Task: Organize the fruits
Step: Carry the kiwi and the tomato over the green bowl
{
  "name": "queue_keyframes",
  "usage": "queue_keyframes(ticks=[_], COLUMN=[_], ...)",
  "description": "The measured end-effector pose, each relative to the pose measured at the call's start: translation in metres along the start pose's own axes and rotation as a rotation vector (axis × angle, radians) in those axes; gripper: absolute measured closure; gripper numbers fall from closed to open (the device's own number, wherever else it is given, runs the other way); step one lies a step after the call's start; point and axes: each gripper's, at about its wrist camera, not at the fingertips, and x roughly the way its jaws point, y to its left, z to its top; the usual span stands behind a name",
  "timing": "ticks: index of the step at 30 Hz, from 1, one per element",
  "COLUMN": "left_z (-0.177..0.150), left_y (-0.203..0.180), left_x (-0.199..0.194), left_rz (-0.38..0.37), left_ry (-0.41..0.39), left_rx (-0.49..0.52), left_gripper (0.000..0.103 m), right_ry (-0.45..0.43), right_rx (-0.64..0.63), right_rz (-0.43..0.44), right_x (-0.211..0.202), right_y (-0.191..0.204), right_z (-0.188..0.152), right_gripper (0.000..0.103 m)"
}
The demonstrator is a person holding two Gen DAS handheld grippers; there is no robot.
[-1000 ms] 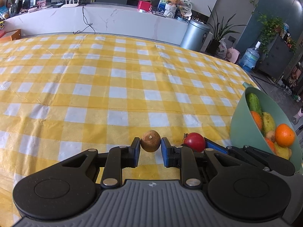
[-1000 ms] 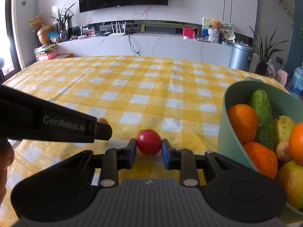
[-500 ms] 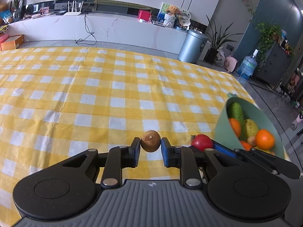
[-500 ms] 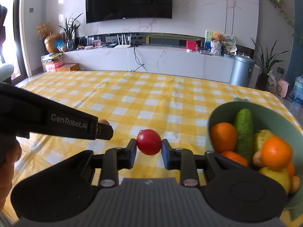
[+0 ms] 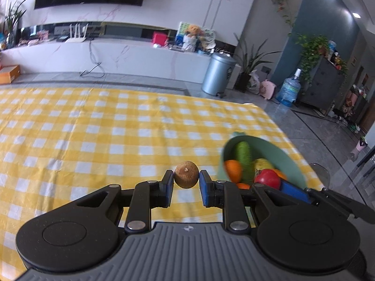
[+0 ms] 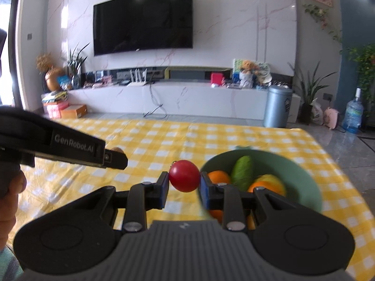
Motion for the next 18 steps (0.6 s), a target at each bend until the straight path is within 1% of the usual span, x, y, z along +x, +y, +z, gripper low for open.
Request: queue_keyframes(ticks=[3,9,12,16,18], left_z=[0.002,0.004,0.006,0.009,0.008], left_y=[-0.02,-0.052,-0.065,-0.081,-0.088], left_x=[-0.004,-0.009,-0.005,0.007,0.017], left_rz=[-0.018,-0.081,-0.12,-0.143,-0.154], left_ry=[-0.01,-0.025,-0.023,-0.017,0.001], left_rx=[0.022,0.063,0.079,0.122,0.133], left_gripper=[0.077,0.077,0.077,0.077,0.077], right_ry=[-0.029,-0.061,-0.06,-0.044,-0.026], right_rx=[0.01,0.053,0.076,0.089,0.097], right_rz=[-0.022,-0.057,-0.062,-0.083,-0.091], right_x=[-0.018,-0.044,-0.05,-0.05,-0.048], right_y=[-0.014,-0.051,-0.071,-0.096,-0.106], right_z=[0.005,0.013,0.015,0.014,0.013], right_gripper=[0.078,0.078,0.078,0.078,0.078])
